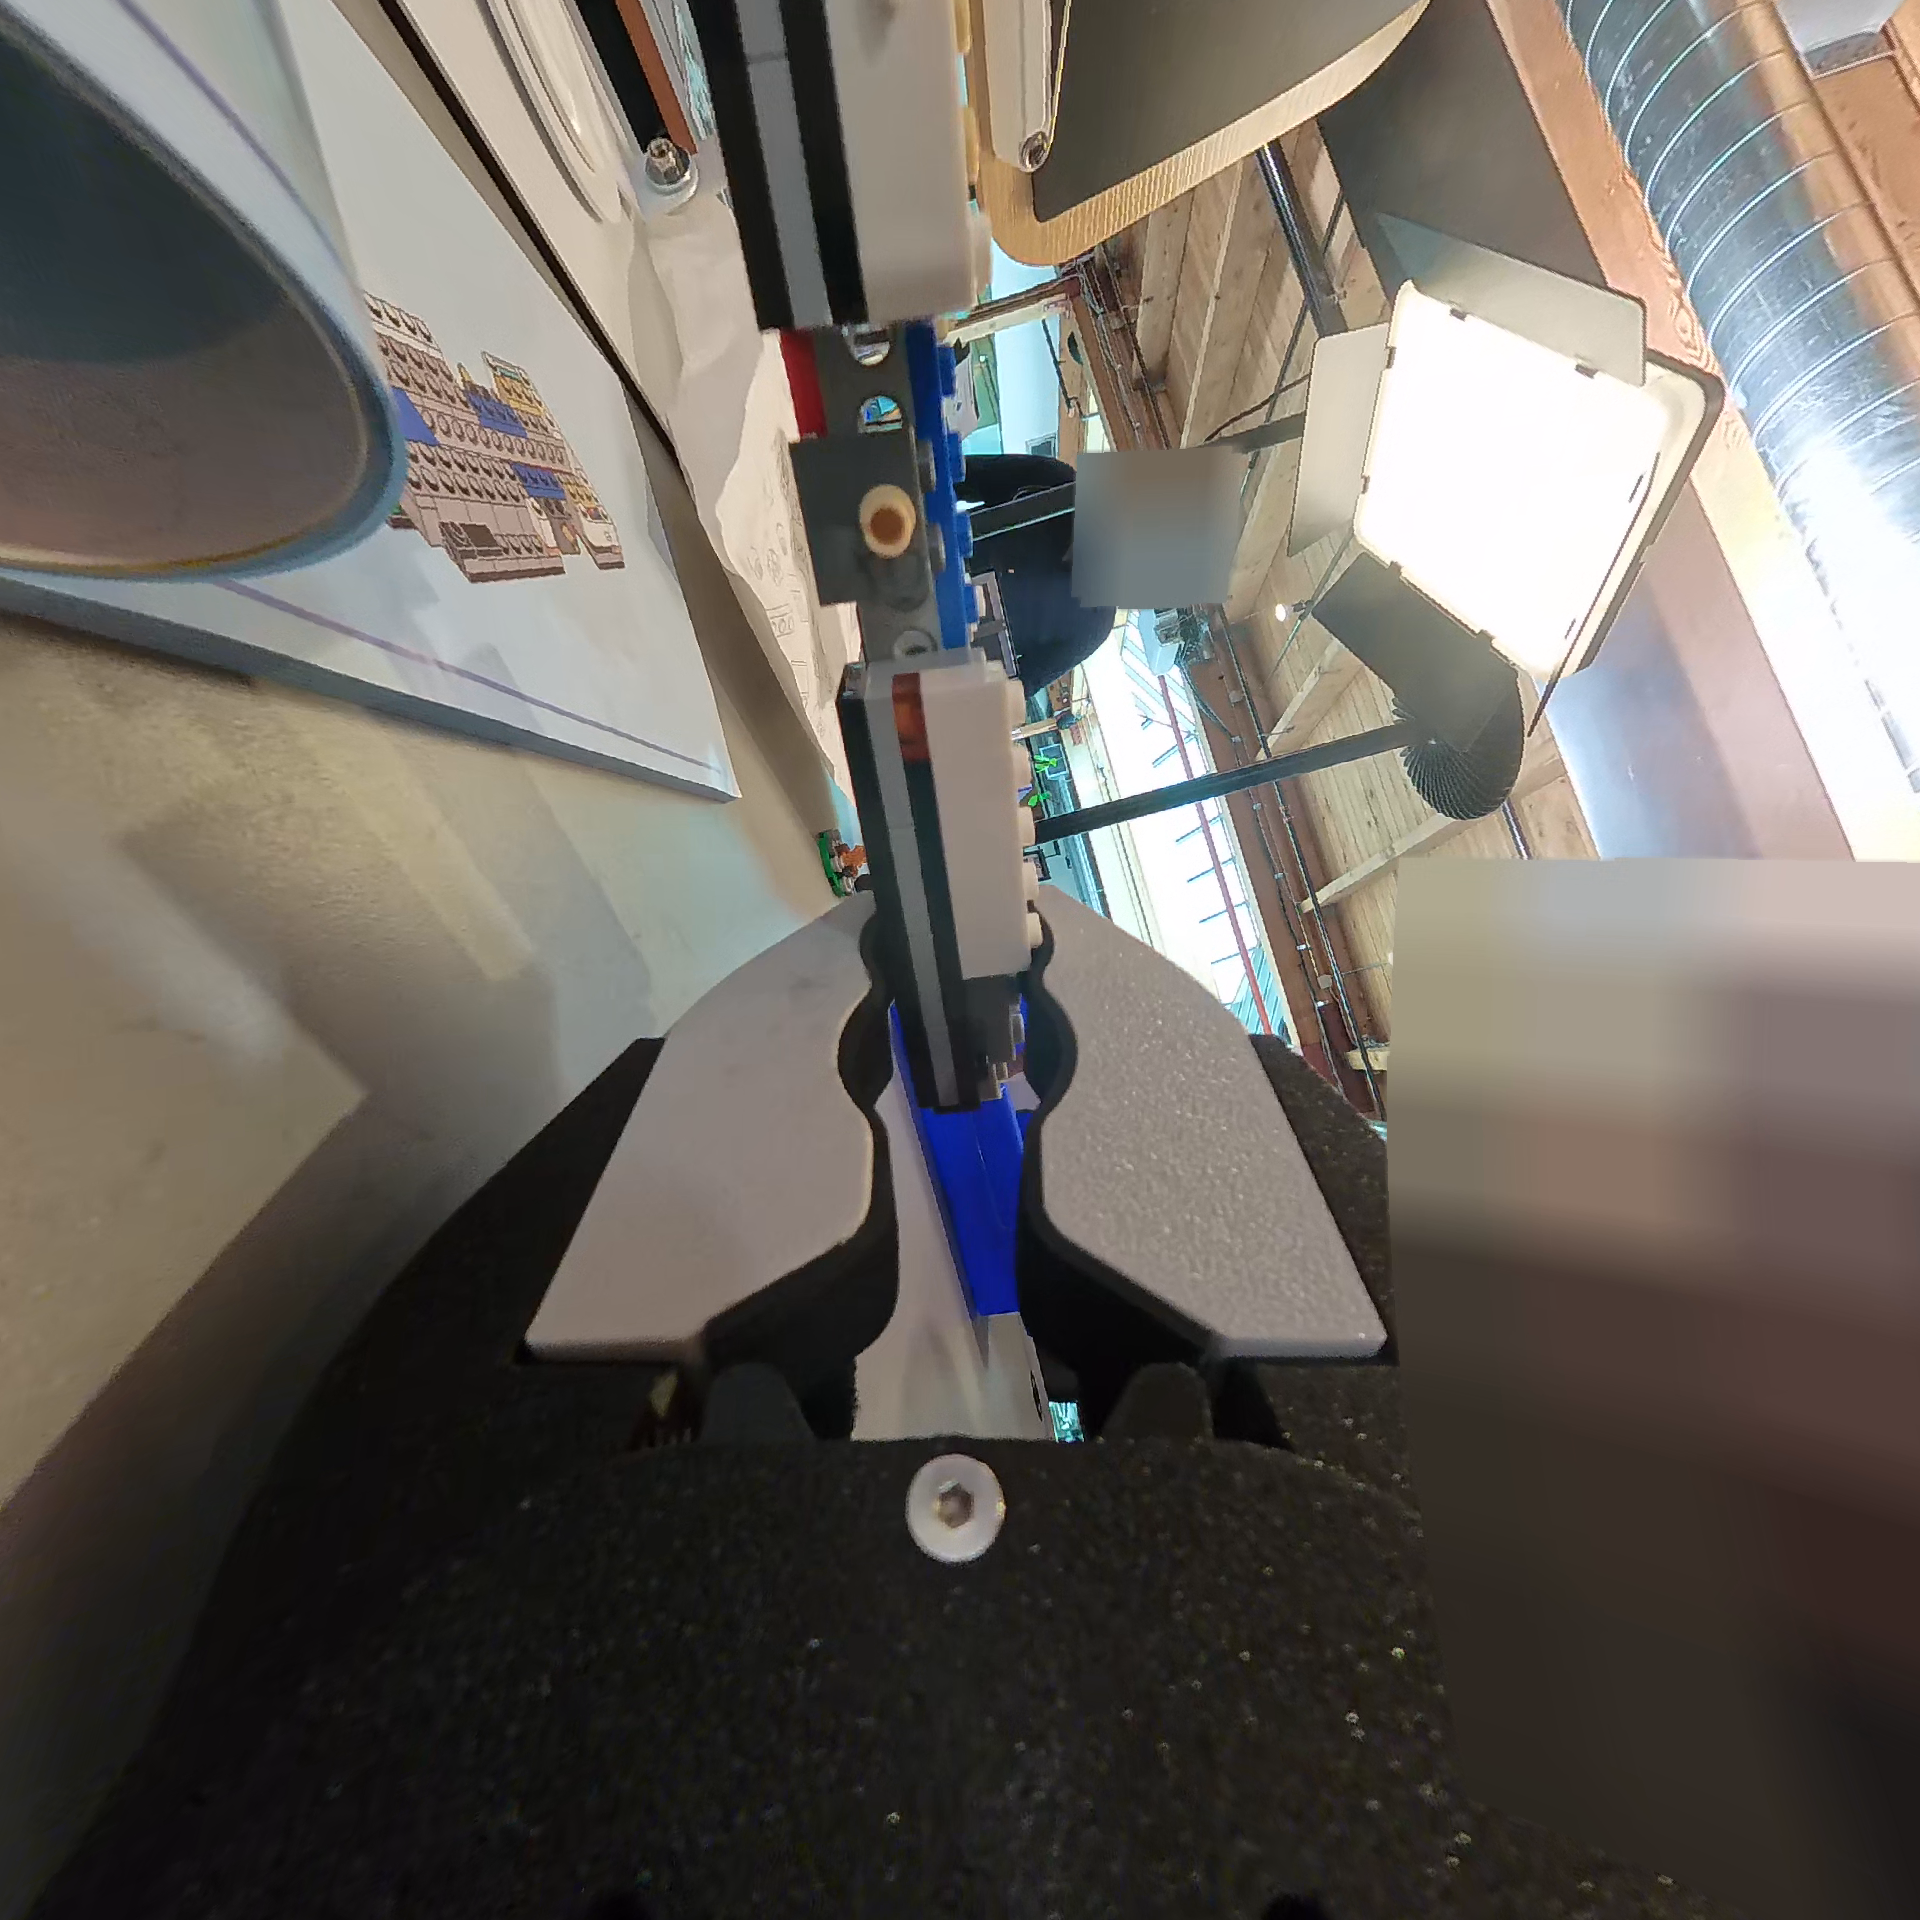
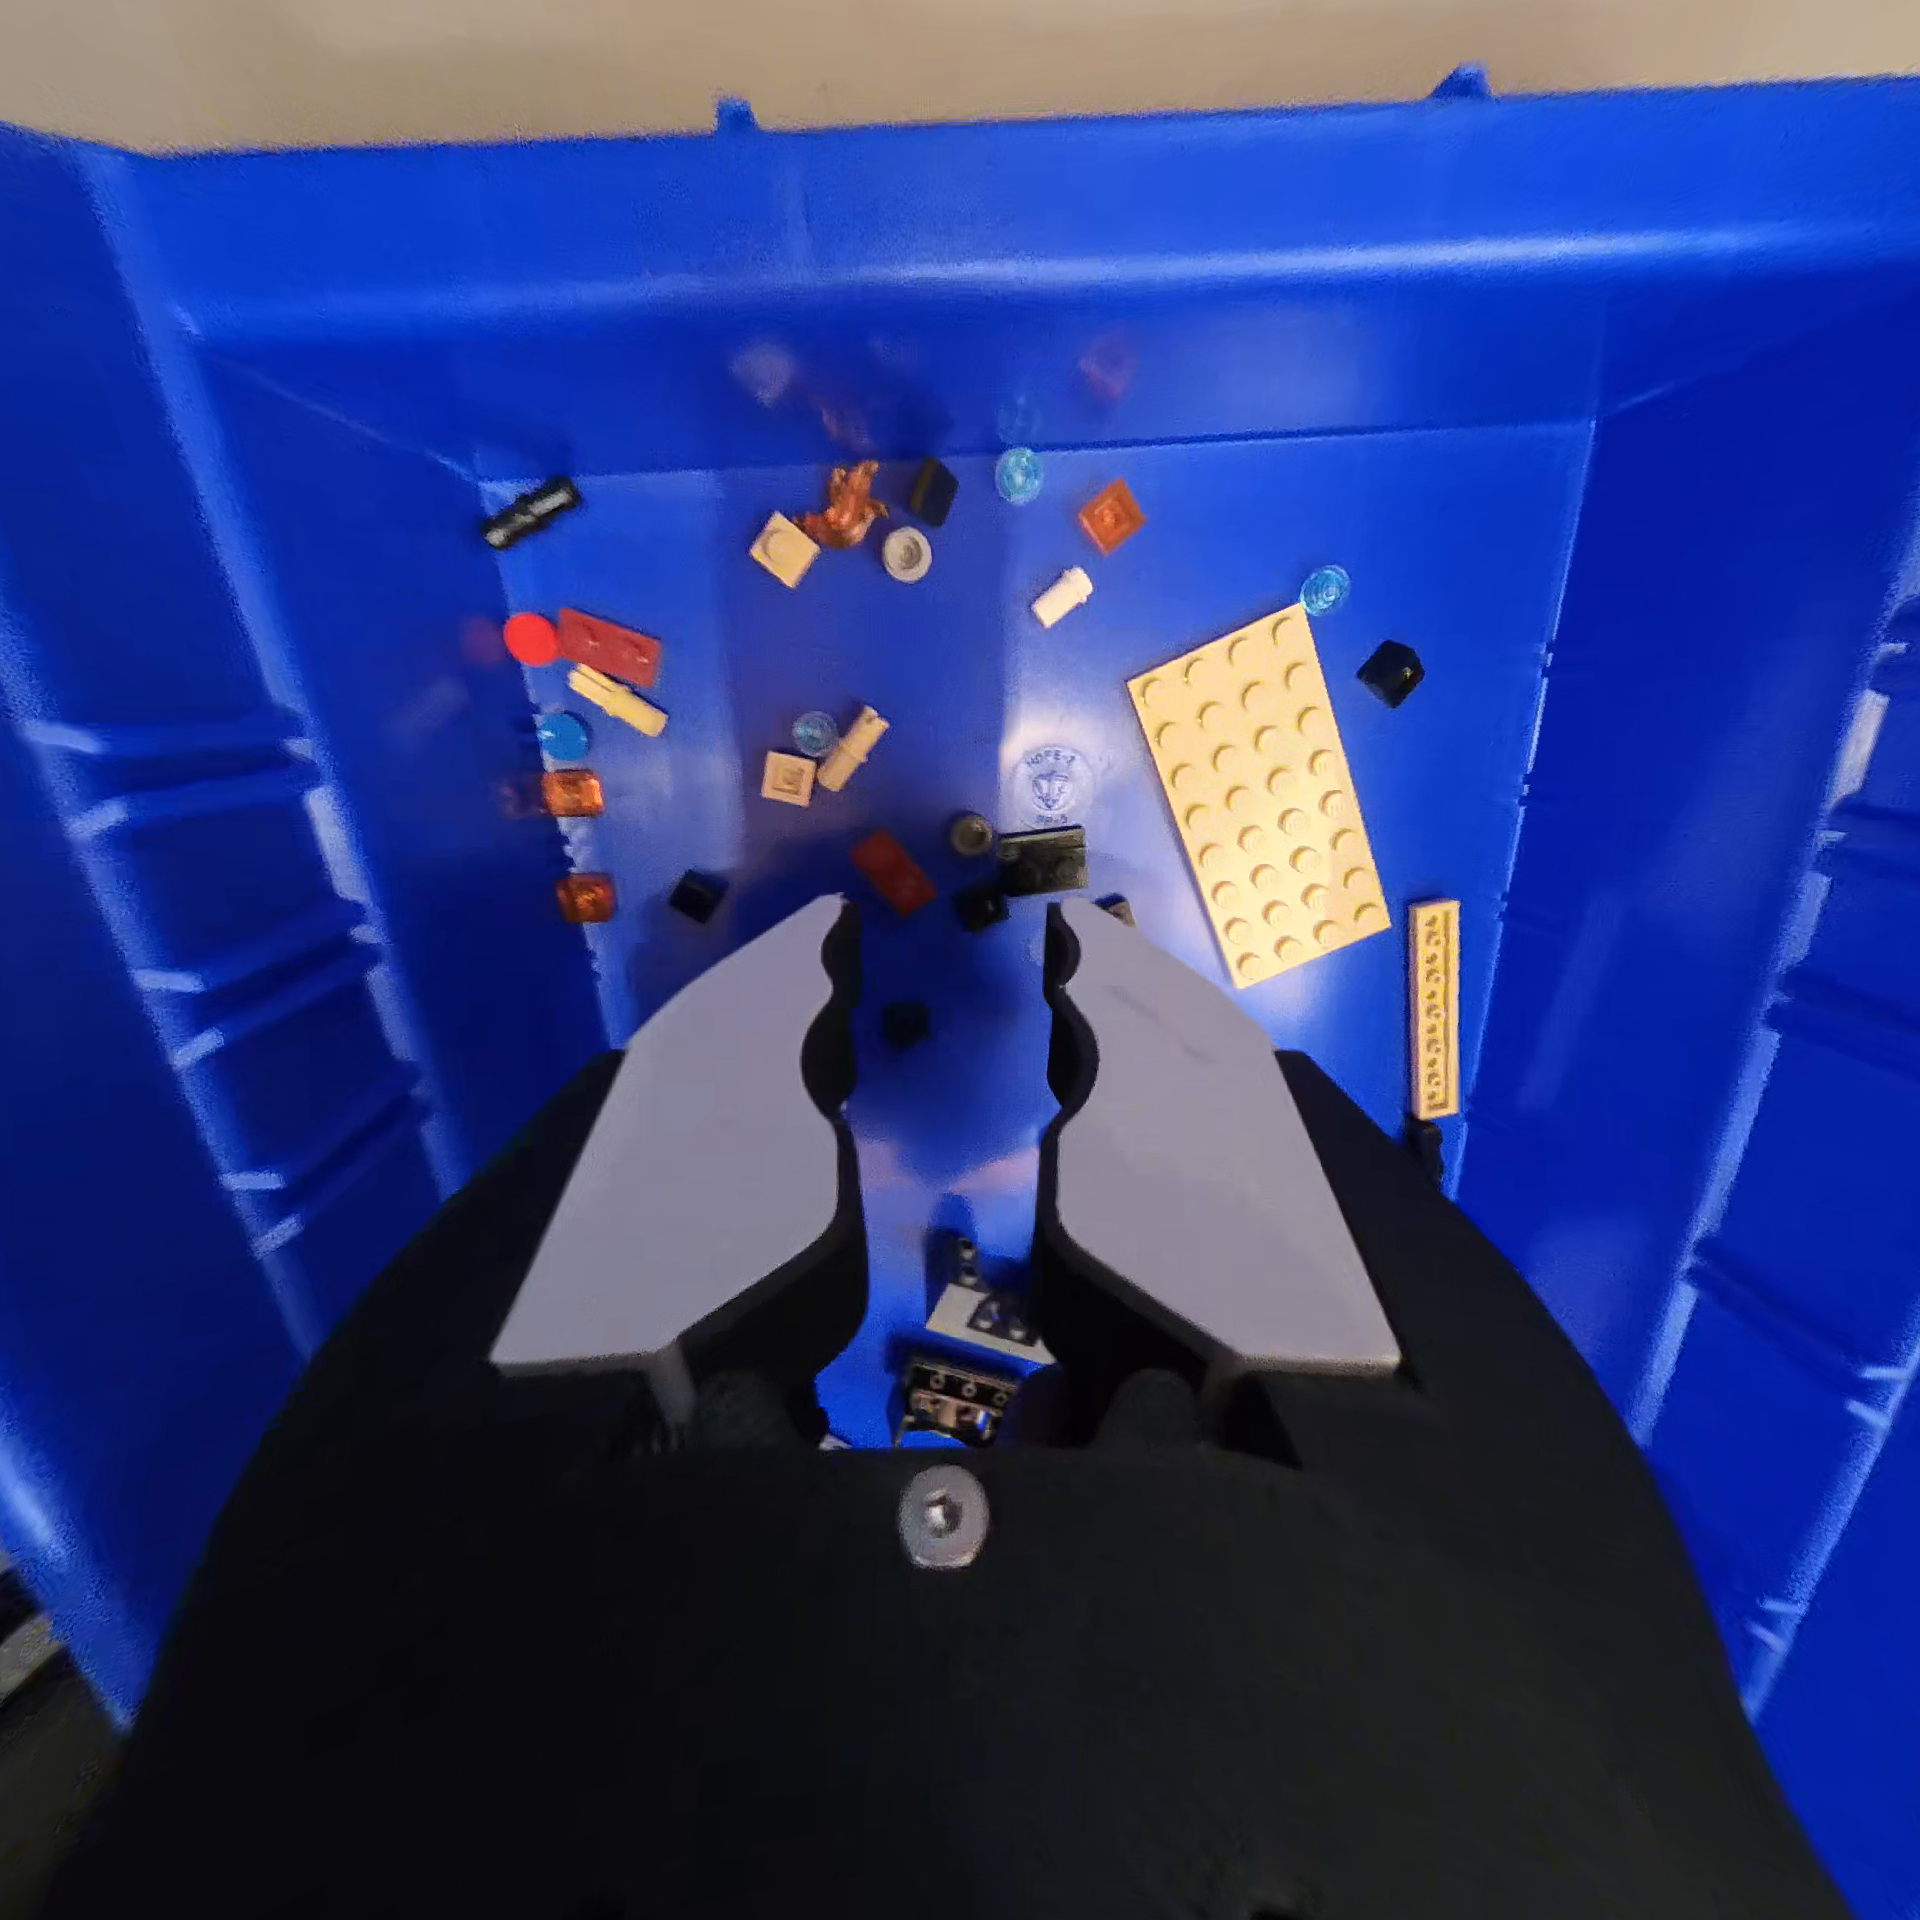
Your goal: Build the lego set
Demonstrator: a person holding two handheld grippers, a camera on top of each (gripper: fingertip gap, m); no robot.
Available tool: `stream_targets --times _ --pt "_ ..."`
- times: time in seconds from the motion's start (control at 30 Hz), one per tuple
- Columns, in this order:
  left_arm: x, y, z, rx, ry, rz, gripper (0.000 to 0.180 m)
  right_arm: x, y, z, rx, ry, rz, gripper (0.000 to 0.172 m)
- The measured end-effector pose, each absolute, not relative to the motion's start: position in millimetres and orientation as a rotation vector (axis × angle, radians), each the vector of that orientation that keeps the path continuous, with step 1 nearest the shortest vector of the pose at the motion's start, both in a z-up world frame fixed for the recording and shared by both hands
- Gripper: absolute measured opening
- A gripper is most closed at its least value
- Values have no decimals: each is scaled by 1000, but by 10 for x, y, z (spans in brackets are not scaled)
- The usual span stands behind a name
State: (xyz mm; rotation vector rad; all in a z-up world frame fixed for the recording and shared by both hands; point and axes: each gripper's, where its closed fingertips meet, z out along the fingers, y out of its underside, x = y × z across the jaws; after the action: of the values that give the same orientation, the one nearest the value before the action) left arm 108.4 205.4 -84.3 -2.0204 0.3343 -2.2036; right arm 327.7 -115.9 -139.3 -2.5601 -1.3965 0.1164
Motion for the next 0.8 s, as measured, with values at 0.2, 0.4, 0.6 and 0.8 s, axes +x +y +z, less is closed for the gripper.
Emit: stream_targets --times 0.2,0.4,0.6,0.8 --pt "1087 2050 -844 -2021 339 -2203 21 3193 -1164 -1362 -2397 -1528 97 22" --pt "1083 2052 -842 -2019 336 -2206 21 3190 -1198 -1426 -2381 -1612 177 21" --pt "1082 2050 -841 -2020 334 -2214 21 3146 -1252 -1508 -2413 -1639 238 8" --pt "1083 2013 -838 -2023 357 -2226 21 3121 -1175 -1351 -2448 -1618 173 8"
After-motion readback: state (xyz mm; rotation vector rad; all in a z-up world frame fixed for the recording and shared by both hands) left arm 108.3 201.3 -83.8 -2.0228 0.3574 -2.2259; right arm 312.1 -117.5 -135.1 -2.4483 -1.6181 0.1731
